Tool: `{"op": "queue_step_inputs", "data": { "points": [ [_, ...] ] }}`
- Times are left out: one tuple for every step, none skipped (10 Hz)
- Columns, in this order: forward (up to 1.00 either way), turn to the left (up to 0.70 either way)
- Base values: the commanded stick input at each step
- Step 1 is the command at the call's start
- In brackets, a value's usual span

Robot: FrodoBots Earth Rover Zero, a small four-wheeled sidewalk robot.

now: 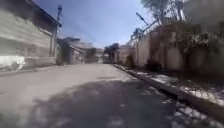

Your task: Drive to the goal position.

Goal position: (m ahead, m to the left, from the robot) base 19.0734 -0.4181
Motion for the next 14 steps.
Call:
{"op": "queue_step_inputs", "data": {
  "points": [
    [1.00, 0.00],
    [1.00, 0.00],
    [1.00, 0.00],
    [1.00, 0.00],
    [1.00, 0.00],
    [1.00, 0.00],
    [1.00, 0.00],
    [1.00, 0.00],
    [1.00, 0.00],
    [1.00, 0.00],
    [1.00, 0.00],
    [1.00, 0.00],
    [1.00, 0.00],
    [1.00, 0.00]
  ]
}}
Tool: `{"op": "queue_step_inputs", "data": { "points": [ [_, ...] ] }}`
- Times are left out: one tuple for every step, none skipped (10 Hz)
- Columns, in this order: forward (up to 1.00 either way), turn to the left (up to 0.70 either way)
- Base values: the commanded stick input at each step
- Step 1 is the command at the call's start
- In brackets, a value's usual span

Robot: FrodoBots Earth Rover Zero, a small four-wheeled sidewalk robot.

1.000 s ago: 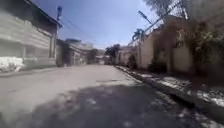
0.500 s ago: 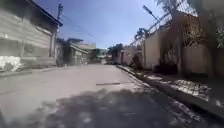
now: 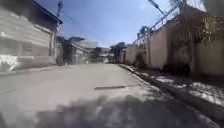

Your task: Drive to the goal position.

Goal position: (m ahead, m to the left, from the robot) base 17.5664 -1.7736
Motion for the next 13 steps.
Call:
{"op": "queue_step_inputs", "data": {
  "points": [
    [1.00, 0.00],
    [1.00, 0.00],
    [1.00, 0.00],
    [1.00, 0.00],
    [1.00, 0.00],
    [1.00, -0.14],
    [1.00, -0.33],
    [1.00, -0.39],
    [1.00, -0.38],
    [1.00, -0.14],
    [1.00, 0.00],
    [1.00, 0.00],
    [1.00, 0.00]
  ]
}}
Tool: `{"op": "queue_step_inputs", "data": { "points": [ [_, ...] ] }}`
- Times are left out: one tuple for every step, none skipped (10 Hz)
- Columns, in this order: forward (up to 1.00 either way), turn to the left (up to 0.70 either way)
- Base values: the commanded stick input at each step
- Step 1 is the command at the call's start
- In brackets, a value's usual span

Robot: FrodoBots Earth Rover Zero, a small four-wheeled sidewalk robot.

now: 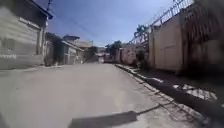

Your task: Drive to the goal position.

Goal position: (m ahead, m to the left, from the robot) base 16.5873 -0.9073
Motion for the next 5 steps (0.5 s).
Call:
{"op": "queue_step_inputs", "data": {
  "points": [
    [1.00, 0.00],
    [1.00, 0.00],
    [1.00, 0.00],
    [1.00, 0.00],
    [1.00, -0.02]
  ]
}}
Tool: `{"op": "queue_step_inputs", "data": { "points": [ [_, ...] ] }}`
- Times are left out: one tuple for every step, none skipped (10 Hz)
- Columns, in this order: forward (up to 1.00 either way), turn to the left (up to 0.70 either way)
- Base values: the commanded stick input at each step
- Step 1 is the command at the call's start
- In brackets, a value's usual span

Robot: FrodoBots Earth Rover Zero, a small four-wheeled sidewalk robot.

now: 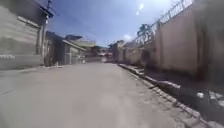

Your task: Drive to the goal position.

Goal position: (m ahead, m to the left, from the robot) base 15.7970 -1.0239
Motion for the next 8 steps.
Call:
{"op": "queue_step_inputs", "data": {
  "points": [
    [1.00, -0.04],
    [1.00, -0.05],
    [1.00, -0.04],
    [1.00, -0.04],
    [1.00, -0.05],
    [1.00, -0.05],
    [1.00, -0.03],
    [1.00, 0.00]
  ]
}}
